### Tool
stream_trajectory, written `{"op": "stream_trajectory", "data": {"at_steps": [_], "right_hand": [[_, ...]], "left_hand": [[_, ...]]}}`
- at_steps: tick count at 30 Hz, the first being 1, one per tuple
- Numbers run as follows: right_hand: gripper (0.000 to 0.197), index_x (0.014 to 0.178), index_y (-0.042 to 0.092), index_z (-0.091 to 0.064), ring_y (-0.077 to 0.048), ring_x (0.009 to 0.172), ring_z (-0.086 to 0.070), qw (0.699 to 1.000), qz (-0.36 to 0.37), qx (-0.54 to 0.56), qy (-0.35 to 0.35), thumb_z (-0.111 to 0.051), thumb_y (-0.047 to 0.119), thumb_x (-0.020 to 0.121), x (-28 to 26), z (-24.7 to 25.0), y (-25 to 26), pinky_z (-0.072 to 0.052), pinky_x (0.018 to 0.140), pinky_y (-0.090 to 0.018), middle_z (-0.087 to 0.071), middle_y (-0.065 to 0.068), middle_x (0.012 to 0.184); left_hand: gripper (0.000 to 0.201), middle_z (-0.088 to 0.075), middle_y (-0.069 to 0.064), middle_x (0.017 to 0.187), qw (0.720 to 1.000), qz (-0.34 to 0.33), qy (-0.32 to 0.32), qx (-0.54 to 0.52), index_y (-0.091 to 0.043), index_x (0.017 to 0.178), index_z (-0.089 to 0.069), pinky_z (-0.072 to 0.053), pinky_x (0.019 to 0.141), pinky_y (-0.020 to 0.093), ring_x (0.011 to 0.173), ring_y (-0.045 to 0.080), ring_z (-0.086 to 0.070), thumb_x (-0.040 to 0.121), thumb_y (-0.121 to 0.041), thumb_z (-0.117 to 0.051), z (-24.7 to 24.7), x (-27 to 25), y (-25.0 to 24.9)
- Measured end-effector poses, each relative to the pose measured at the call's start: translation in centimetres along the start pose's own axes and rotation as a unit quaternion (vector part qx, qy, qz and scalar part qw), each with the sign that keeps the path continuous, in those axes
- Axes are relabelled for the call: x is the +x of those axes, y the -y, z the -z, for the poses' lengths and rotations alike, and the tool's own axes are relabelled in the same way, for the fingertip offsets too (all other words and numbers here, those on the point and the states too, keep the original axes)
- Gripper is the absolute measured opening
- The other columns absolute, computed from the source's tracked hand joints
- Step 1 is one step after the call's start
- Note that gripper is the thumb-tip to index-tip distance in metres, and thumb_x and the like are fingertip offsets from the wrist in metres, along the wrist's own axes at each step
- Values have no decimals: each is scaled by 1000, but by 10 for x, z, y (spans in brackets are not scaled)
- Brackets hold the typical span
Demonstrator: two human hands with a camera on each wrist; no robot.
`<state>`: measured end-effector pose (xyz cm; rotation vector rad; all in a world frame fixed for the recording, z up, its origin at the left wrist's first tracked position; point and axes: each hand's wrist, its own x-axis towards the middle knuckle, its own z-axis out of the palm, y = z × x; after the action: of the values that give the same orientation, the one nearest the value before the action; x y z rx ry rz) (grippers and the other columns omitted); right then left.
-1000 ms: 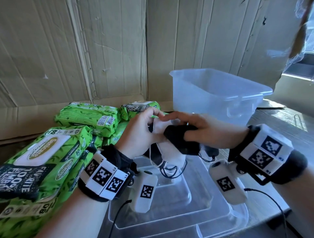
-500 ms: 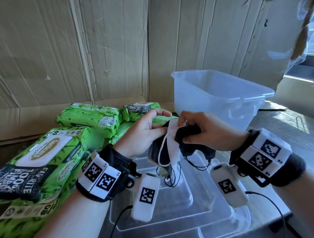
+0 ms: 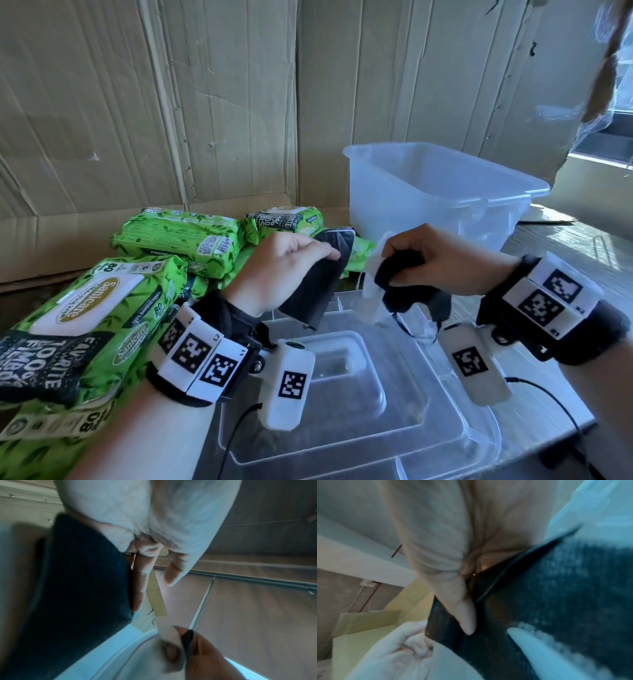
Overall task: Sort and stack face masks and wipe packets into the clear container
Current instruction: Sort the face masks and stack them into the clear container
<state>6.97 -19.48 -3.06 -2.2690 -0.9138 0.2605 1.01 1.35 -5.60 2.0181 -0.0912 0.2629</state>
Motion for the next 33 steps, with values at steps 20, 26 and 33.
{"op": "stream_trajectory", "data": {"at_steps": [20,26,33], "right_hand": [[19,85,19,-61,-23,66,-67,998,26,9,-52,-52,5,77,-3,-18,2,-54,59,-32,-70,-10,72],[33,112,20,-44,-30,80,-54,956,-48,-51,-285,-42,7,81,-1,2,7,-39,54,-24,-55,-13,102],[28,101,13,-46,-5,53,-54,992,37,115,-41,-49,-2,77,-4,-15,35,-42,46,-17,-55,-6,73]], "left_hand": [[17,-72,10,82,994,-47,-39,-88,-21,83,-69,-49,72,36,71,18,-61,76,-6,-73,0,6,10],[32,-72,5,84,986,-104,-122,51,-33,90,-61,-41,61,29,72,28,-61,78,-4,-68,3,8,15],[47,-57,-9,67,994,-109,-5,-16,-18,67,-68,-36,71,18,66,-2,-51,87,-57,-51,-1,0,3]]}}
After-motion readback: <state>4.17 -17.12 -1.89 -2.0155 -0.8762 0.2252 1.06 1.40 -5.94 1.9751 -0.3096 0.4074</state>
